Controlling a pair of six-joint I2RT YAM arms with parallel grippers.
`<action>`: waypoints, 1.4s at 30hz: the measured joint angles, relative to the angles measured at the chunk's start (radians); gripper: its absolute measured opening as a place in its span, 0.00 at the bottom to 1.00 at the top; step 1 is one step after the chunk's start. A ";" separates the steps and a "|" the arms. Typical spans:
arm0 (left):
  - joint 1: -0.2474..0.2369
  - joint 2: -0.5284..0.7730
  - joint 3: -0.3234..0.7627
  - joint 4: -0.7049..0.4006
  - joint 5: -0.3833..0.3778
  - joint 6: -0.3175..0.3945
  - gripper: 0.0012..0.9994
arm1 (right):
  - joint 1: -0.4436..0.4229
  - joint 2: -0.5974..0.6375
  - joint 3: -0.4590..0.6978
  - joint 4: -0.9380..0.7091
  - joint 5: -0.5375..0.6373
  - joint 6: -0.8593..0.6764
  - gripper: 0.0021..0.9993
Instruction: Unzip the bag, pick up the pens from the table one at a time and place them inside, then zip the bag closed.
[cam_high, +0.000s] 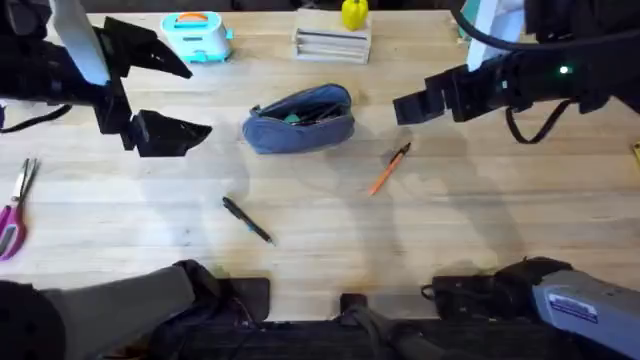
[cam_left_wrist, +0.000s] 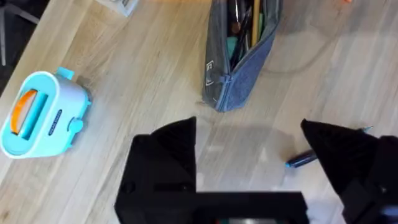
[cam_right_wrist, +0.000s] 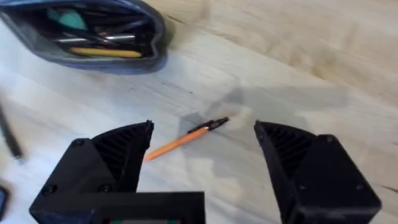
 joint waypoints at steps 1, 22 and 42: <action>0.000 0.000 0.000 0.000 0.000 0.000 0.99 | 0.000 0.000 0.000 -0.003 -0.015 0.014 1.00; 0.000 0.000 0.000 -0.005 0.000 0.000 0.99 | 0.260 0.000 -0.207 -0.030 0.307 0.803 1.00; 0.000 0.000 0.000 -0.005 0.000 0.000 0.99 | 0.295 0.243 -0.196 0.056 0.228 1.008 1.00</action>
